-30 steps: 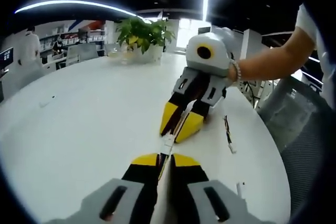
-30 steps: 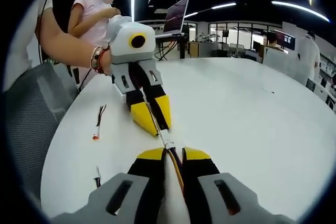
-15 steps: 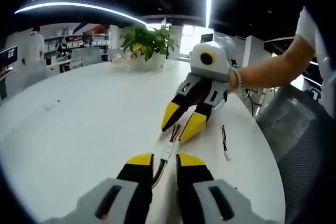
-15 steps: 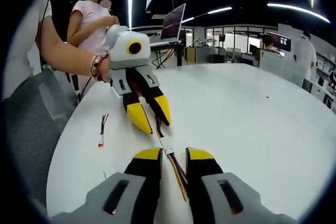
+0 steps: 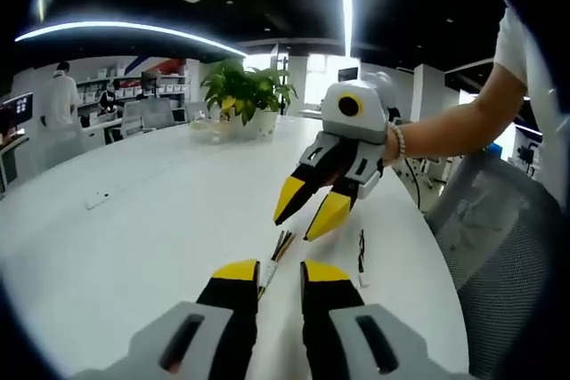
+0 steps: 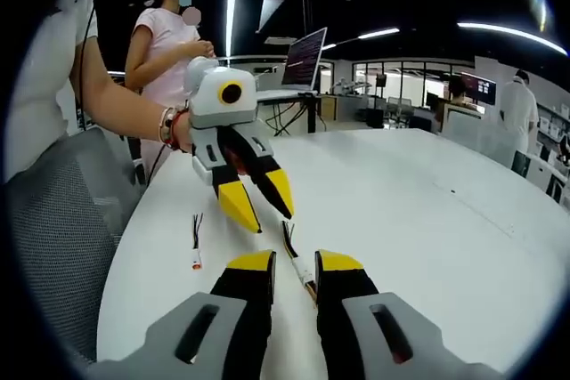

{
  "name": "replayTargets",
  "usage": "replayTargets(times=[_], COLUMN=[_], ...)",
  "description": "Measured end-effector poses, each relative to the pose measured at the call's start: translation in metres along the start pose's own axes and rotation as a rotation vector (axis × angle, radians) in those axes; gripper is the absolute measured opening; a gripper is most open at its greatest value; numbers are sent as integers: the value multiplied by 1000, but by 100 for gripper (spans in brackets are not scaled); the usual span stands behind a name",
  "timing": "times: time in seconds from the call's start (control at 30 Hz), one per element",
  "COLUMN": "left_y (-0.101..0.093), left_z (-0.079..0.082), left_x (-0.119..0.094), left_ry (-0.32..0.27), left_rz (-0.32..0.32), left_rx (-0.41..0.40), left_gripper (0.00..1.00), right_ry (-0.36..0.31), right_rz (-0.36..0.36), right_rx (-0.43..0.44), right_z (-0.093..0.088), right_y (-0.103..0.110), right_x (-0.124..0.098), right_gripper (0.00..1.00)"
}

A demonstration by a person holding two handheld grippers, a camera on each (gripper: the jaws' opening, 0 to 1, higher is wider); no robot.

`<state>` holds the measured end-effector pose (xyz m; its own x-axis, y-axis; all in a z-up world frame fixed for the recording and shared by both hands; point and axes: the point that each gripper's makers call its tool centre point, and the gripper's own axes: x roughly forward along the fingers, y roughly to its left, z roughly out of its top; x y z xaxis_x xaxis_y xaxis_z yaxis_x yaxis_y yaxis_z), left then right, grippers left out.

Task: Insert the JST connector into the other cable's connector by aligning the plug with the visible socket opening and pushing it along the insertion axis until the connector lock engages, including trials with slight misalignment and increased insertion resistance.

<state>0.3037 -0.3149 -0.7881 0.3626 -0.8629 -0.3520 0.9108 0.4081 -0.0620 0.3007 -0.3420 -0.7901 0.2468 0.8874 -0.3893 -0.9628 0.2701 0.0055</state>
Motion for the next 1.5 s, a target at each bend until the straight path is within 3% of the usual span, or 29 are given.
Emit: replayTargets(times=[0.23, 0.47, 0.8, 1.5], left_y=[-20, -37, -54, -69], left_z=[2, -9, -25, -53], left_x=[-9, -18, -29, -36], left_ry=[-10, 14, 36, 96], left_rz=[-14, -28, -35, -27], left_rx=[15, 34, 22, -4], left_gripper=[13, 13, 13, 13], right_ry=[13, 24, 69, 133], right_rz=[33, 48, 73, 118], right_rx=[-34, -54, -60, -54], right_z=[4, 4, -14, -38], right_y=[17, 28, 47, 67], right_x=[-8, -19, -29, -26], right_gripper=[14, 14, 14, 14])
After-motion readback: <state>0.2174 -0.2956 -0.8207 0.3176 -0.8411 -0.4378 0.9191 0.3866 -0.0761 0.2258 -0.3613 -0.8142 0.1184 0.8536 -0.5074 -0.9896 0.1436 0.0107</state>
